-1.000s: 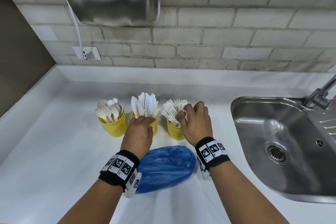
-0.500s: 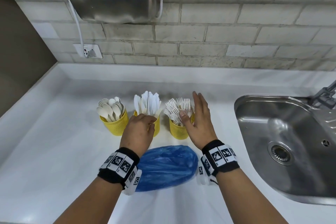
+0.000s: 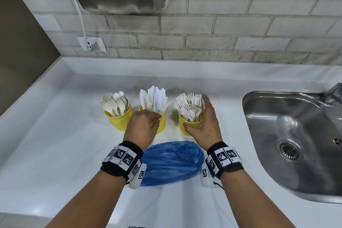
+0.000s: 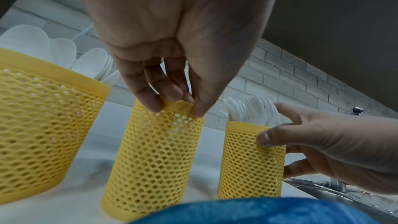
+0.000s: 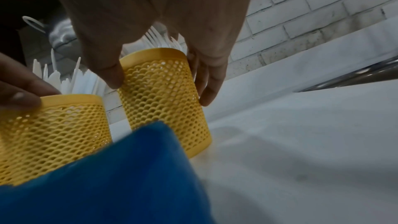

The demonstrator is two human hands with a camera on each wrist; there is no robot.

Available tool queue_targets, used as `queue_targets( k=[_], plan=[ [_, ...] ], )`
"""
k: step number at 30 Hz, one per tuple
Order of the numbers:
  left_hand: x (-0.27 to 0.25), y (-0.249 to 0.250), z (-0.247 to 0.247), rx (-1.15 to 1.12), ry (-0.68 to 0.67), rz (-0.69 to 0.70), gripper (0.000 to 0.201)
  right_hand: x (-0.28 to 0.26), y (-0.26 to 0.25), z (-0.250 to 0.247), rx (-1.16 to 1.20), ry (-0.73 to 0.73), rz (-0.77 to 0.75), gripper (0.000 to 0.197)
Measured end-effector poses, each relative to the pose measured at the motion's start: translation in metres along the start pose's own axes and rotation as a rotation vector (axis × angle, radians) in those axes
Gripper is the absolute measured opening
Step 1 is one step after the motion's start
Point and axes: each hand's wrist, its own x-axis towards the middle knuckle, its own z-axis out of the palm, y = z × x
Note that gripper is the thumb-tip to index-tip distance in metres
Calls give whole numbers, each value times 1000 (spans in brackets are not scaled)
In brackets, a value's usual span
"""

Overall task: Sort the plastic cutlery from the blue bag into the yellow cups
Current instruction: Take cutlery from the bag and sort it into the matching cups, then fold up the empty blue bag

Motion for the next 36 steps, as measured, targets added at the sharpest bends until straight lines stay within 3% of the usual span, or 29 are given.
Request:
queue_targets(
  k=[12,16,18,21,25,27,30,33,36],
  plan=[
    [1,4,-10,-65,-69,-10,21,-4,-5,0,-8,-2,13,117],
    [-10,8,-29,-143,24,-12,18,-9,-11,-5,14,-14,18,119],
    [-24,7,-42,-133,33,-47,14,-18,-14,-10,-10,37,2,111],
    [-52,-8,-55,-7,-184,-133,27,-35,-20,-18,-12,151,-56,88],
    [-85,-37,-49,214,-626,-233,88,-64,-32,-16,-48,223,-156,59],
    [-94,-46,-40,196,-699,-296,83,-76,-40,-9,-64,228,-219,46],
    [-97,-48,-30,171,-683,-311,55,-92,-53,3,-53,107,-324,36],
    [-94,-37,-27,116,-627,-257,9,-103,-60,16,-115,-169,-369,50],
    [-87,-10,-33,-66,-503,-179,25,-108,-64,27,-329,-409,-387,90]
  ],
)
